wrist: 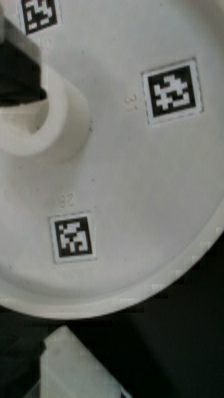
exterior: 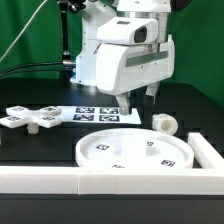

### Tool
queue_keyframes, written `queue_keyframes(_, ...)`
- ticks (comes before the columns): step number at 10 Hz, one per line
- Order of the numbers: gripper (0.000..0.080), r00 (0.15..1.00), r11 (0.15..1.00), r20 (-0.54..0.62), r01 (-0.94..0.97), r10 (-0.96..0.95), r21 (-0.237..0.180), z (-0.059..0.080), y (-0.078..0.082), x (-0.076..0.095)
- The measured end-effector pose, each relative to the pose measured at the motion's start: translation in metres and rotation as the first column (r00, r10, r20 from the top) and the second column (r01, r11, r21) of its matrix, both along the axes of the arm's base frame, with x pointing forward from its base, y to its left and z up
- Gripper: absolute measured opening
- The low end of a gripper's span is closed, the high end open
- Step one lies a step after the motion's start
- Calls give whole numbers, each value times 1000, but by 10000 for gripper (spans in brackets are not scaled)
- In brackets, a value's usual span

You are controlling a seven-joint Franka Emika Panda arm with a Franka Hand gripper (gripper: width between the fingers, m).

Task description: Assemble round table

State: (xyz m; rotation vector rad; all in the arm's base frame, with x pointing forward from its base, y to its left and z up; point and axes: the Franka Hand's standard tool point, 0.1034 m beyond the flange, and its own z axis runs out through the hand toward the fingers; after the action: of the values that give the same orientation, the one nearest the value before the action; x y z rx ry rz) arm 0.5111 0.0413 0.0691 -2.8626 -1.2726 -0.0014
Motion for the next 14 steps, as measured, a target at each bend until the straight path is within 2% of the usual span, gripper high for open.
queue_keyframes(2, 648, 999, 999, -2, 41, -41, 1, -1, 0, -1)
queue_keyframes(4, 648, 960, 960, -6, 282, -282, 0, -1, 6, -3)
queue_keyframes(6, 648, 837, 837, -24, 547, -547, -3, -3, 21, -8)
queue_keyframes(8, 648, 696, 696, -34, 718, -718, -6, -5, 41, -11)
queue_keyframes(11, 648, 585, 586, -59, 810, -809, 2, -5, 45, -12)
queue_keyframes(14, 648, 633, 634, -51, 774, -772, 8, -14, 64, -20)
